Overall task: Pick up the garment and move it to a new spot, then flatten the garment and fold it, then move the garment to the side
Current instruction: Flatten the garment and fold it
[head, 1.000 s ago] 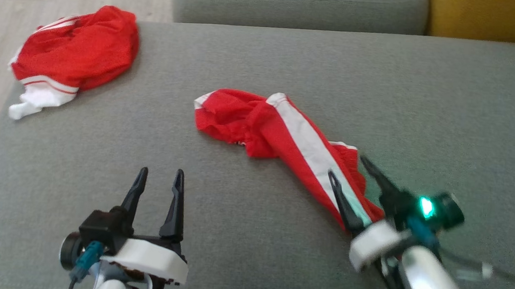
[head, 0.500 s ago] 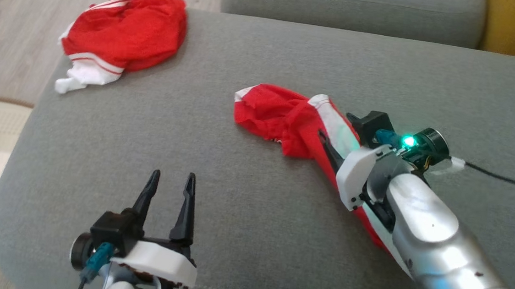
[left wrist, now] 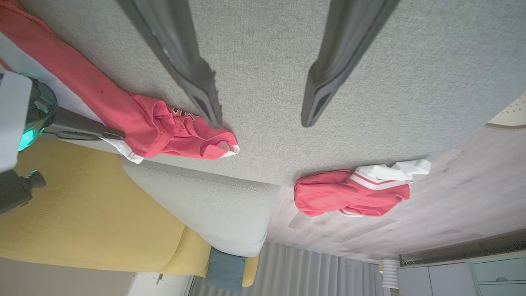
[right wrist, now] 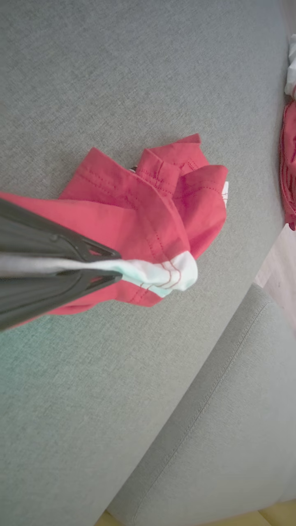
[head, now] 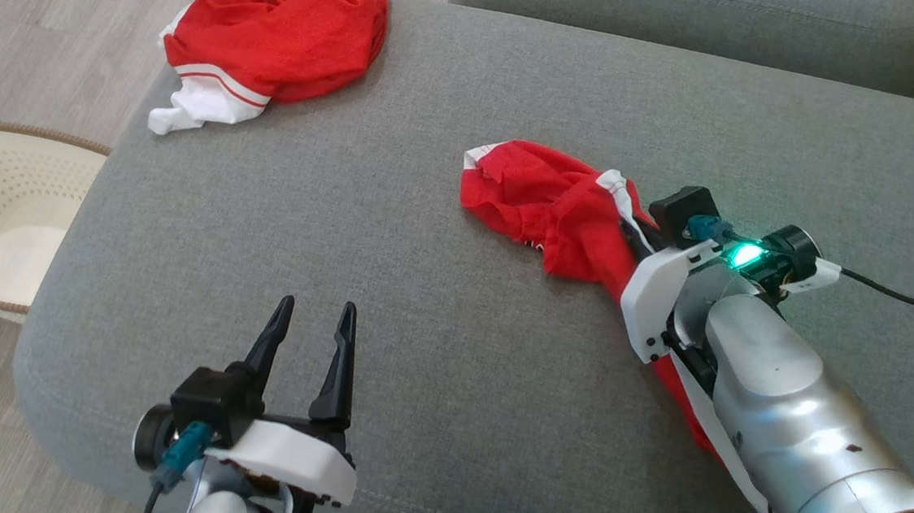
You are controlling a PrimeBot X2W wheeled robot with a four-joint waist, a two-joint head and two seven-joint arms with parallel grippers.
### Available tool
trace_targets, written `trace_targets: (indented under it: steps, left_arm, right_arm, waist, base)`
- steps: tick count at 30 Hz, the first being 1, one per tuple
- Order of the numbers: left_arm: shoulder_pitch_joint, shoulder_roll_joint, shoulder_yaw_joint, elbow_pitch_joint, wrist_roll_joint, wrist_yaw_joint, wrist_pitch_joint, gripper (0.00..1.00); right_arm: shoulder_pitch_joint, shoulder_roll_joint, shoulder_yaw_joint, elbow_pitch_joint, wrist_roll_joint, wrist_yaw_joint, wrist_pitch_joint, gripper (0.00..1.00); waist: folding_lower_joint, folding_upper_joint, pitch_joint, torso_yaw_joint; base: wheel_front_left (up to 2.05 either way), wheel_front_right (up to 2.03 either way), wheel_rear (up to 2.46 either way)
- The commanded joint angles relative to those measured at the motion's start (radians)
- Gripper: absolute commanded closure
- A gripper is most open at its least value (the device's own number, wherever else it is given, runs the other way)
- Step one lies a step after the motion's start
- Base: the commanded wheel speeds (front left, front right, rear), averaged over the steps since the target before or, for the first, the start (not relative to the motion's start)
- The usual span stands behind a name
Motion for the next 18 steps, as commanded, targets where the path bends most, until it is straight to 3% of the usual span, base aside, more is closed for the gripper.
trace_targets:
  steps: [1,4,7,8,14,18]
  left_arm:
    - [-0.042,-0.003,0.036,-0.031,-0.005,0.004,-0.012,0.0]
    - [-0.041,-0.003,0.044,-0.031,-0.003,0.004,-0.012,0.0]
    - [-0.038,-0.003,0.053,-0.029,0.0,0.002,-0.012,0.0]
    - [-0.038,-0.003,0.053,-0.029,0.0,0.002,-0.012,0.0]
    - [-0.037,-0.003,0.067,-0.031,0.008,-0.002,-0.012,0.0]
    - [-0.04,-0.003,0.068,-0.034,0.009,-0.004,-0.012,0.0]
  right_arm:
    - [-0.046,0.021,0.021,-0.017,-0.004,0.007,-0.041,1.0]
    - [-0.049,0.024,0.056,-0.036,-0.001,0.007,-0.104,1.0]
    - [-0.014,0.025,0.168,-0.136,0.048,0.007,-0.146,1.0]
    - [-0.014,0.025,0.168,-0.136,0.048,0.007,-0.146,1.0]
    - [0.04,0.025,0.409,-0.314,0.15,0.007,-0.139,1.0]
    - [0.056,0.025,0.495,-0.337,0.189,0.007,-0.122,1.0]
  waist:
    - [0.0,0.0,0.0,0.001]
    - [0.0,0.0,-0.002,-0.002]
    - [0.0,0.0,-0.006,-0.006]
    - [0.0,0.0,-0.006,-0.006]
    - [0.0,0.0,-0.005,-0.021]
    - [0.0,0.0,0.001,-0.022]
  base:
    - [0.0,0.0,0.0]
    - [0.0,0.0,0.0]
    - [0.0,0.0,0.0]
    - [0.0,0.0,0.0]
    - [0.0,0.0,0.0]
    - [0.0,0.0,0.0]
